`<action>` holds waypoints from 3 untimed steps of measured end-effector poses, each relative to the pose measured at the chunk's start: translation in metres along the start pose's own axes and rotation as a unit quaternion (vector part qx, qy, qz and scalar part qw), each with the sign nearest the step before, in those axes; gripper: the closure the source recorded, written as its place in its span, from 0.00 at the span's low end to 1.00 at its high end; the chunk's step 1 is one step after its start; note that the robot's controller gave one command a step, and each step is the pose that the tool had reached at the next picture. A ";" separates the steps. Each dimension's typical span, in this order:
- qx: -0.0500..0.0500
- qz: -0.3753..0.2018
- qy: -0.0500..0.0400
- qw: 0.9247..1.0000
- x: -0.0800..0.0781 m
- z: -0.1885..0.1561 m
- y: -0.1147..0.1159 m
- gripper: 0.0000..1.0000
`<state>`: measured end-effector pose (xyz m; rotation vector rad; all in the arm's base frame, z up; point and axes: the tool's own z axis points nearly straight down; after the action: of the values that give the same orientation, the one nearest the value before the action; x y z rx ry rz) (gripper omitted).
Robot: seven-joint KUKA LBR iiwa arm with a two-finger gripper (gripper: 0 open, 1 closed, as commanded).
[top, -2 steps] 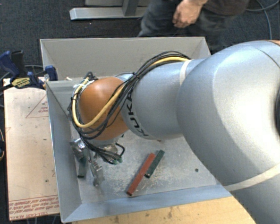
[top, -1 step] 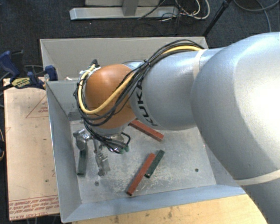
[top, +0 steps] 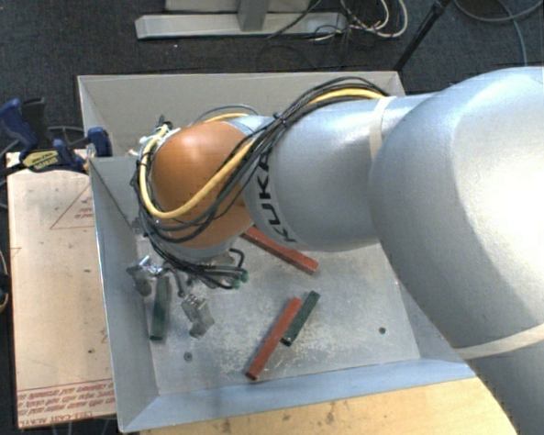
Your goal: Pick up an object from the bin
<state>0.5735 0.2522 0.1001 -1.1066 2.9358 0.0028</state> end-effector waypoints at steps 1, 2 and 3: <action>0.004 -0.067 0.003 0.998 -0.005 0.030 -0.010 0.00; 0.001 -0.064 0.002 0.998 -0.005 0.030 -0.012 0.00; -0.001 -0.065 0.001 0.998 -0.006 0.029 -0.010 1.00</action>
Offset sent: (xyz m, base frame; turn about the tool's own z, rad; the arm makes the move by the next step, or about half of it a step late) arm 0.0078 0.0008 -0.0301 -0.1419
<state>0.5850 0.2487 0.0712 -1.2949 2.8596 0.0035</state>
